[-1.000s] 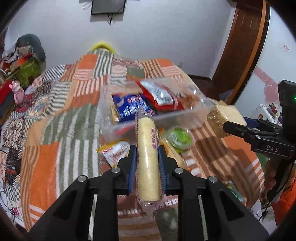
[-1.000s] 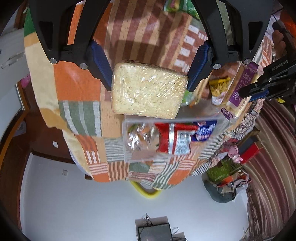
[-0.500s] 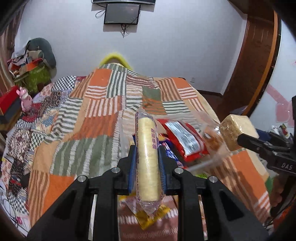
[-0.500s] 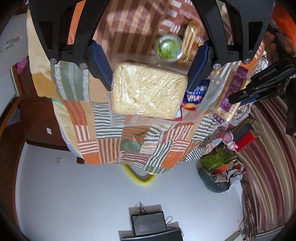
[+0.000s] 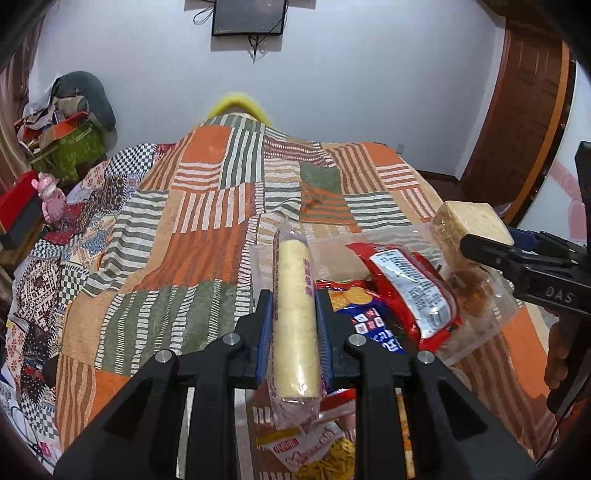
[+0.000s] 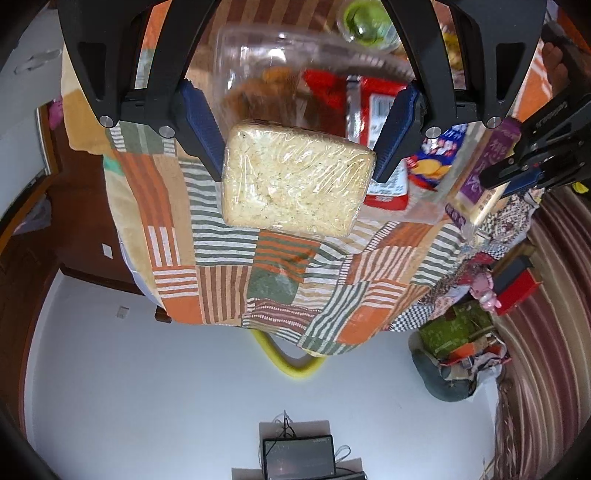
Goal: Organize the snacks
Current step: 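Lower the cracker pack into the box with the left tool while the right drops the sponge cake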
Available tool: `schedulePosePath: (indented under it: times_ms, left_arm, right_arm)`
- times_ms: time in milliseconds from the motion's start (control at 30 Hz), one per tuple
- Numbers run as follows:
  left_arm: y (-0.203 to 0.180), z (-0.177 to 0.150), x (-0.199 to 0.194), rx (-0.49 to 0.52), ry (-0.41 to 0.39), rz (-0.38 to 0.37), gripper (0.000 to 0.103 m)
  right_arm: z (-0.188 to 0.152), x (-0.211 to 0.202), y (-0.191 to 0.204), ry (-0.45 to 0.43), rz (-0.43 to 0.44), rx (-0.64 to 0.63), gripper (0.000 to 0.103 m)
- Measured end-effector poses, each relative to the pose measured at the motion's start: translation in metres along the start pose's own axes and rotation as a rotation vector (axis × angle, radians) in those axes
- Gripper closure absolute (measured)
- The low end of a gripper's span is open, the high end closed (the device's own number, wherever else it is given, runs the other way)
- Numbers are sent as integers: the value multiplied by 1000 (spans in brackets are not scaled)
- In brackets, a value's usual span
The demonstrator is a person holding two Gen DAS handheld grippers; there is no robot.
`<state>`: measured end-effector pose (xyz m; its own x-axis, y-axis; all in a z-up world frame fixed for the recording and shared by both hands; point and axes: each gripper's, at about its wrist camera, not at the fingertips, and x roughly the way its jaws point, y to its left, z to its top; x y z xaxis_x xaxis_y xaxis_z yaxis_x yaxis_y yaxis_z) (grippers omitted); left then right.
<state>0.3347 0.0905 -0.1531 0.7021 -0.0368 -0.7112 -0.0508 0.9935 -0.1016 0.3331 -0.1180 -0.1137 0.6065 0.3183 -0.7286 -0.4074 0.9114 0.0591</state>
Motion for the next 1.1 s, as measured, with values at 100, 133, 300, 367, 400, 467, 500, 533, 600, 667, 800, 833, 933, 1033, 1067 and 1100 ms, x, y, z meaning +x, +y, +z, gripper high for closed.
schedulePosePath:
  times_ms: [100, 133, 300, 367, 400, 467, 500, 533, 600, 667, 800, 833, 933, 1033, 1067, 1100]
  left_arm:
    - [3, -1, 8, -7, 10, -5, 81]
    - [4, -1, 10, -7, 11, -5, 81]
    - [2, -1, 18, 10, 12, 8, 81]
    - [1, -2, 21, 15, 24, 10, 81]
    - [1, -3, 21, 15, 26, 8, 81]
    - [-1, -4, 18, 21, 22, 6, 81]
    - [-2, -5, 16, 27, 23, -3, 80]
    - [-4, -5, 13, 30, 22, -8, 80]
    - [-8, -5, 5, 41, 18, -18, 79]
    - [-12, -7, -6, 49, 9, -29, 75]
    - [-17, -11, -30, 64, -4, -47, 68]
    - [-19, -13, -37, 72, -9, -47, 65]
    - [-23, -22, -59, 86, -23, -51, 57]
    - [-25, -37, -80, 87, -34, -55, 54]
    - [-26, -42, -86, 85, -34, -58, 52]
    - [-27, -48, -91, 83, -33, -64, 51]
  right_arm:
    - [1, 11, -2, 22, -6, -4, 27]
    - [1, 12, -2, 25, -7, -5, 27]
    - [2, 17, 3, 35, -24, -43, 27]
    - [3, 20, 4, 41, -35, -57, 27]
    - [4, 21, 4, 43, -39, -63, 26]
    - [5, 22, 4, 51, -39, -67, 25]
    - [6, 22, 3, 56, -36, -63, 25]
    - [6, 21, 3, 61, -31, -58, 25]
    - [7, 17, 0, 64, -21, -46, 26]
    - [5, 11, -3, 64, -6, -31, 26]
    - [-1, -10, -4, 49, 10, -30, 26]
    - [-4, -14, -2, 46, 6, -40, 26]
    - [-15, -37, 2, 33, -19, -82, 26]
    - [-30, -55, 4, 35, -4, -98, 26]
    - [-35, -60, 6, 37, 2, -102, 25]
    - [-43, -67, 7, 38, 4, -104, 25]
